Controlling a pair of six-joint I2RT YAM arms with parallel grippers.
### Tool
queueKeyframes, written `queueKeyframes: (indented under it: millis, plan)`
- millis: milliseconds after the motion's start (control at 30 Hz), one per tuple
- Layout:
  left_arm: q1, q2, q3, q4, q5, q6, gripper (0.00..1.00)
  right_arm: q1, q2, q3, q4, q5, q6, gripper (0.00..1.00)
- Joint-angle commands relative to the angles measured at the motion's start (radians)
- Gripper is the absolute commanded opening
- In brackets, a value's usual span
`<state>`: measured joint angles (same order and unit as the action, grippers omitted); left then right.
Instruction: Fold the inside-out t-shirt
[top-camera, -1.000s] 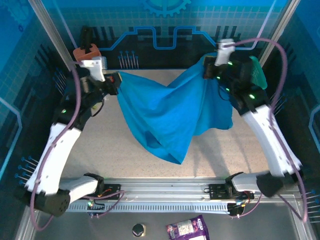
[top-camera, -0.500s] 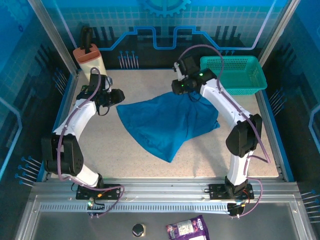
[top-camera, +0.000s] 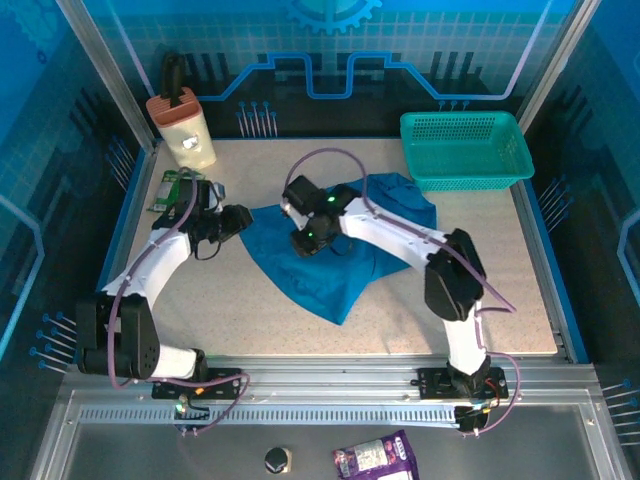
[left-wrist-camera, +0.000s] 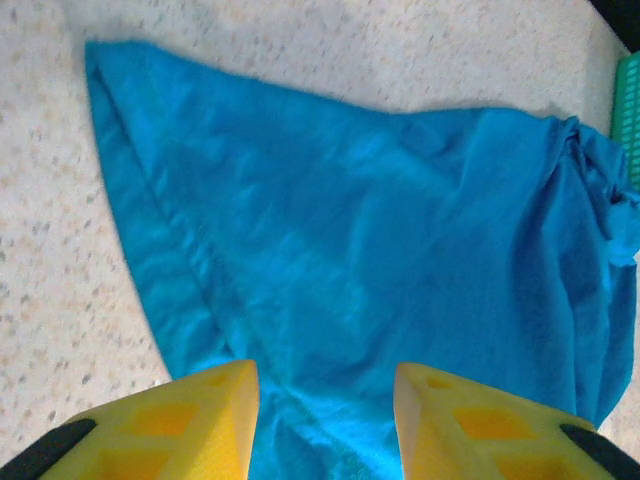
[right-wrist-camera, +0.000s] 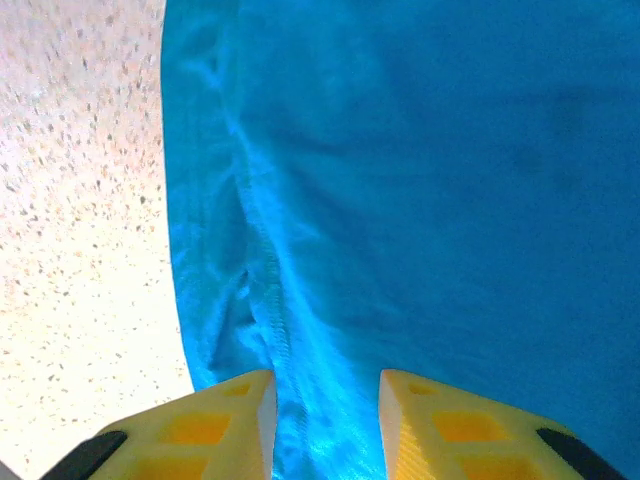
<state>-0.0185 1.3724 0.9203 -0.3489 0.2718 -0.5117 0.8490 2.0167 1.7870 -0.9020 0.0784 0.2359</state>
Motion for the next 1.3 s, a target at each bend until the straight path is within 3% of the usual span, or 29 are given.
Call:
queueKeyframes:
  millis: [0, 267, 667, 1167, 1267]
  plan:
    - [0.011, -0.049, -0.065, 0.062, 0.052, -0.053, 0.4, 0.047, 0.095, 0.061, -0.049, 0.035, -0.035, 0.31]
    - [0.014, -0.086, -0.166, 0.123, 0.088, -0.09, 0.4, 0.082, 0.274, 0.183, -0.111, 0.066, -0.056, 0.32]
    - [0.014, -0.083, -0.186, 0.147, 0.107, -0.077, 0.4, 0.083, 0.374, 0.217, -0.133, 0.007, -0.047, 0.4]
    - [0.012, -0.05, -0.214, 0.214, 0.155, -0.104, 0.4, 0.082, 0.26, 0.244, -0.148, 0.068, -0.02, 0.01]
    - [0.011, -0.044, -0.221, 0.228, 0.168, -0.115, 0.4, 0.082, 0.24, 0.261, -0.163, 0.074, -0.018, 0.0]
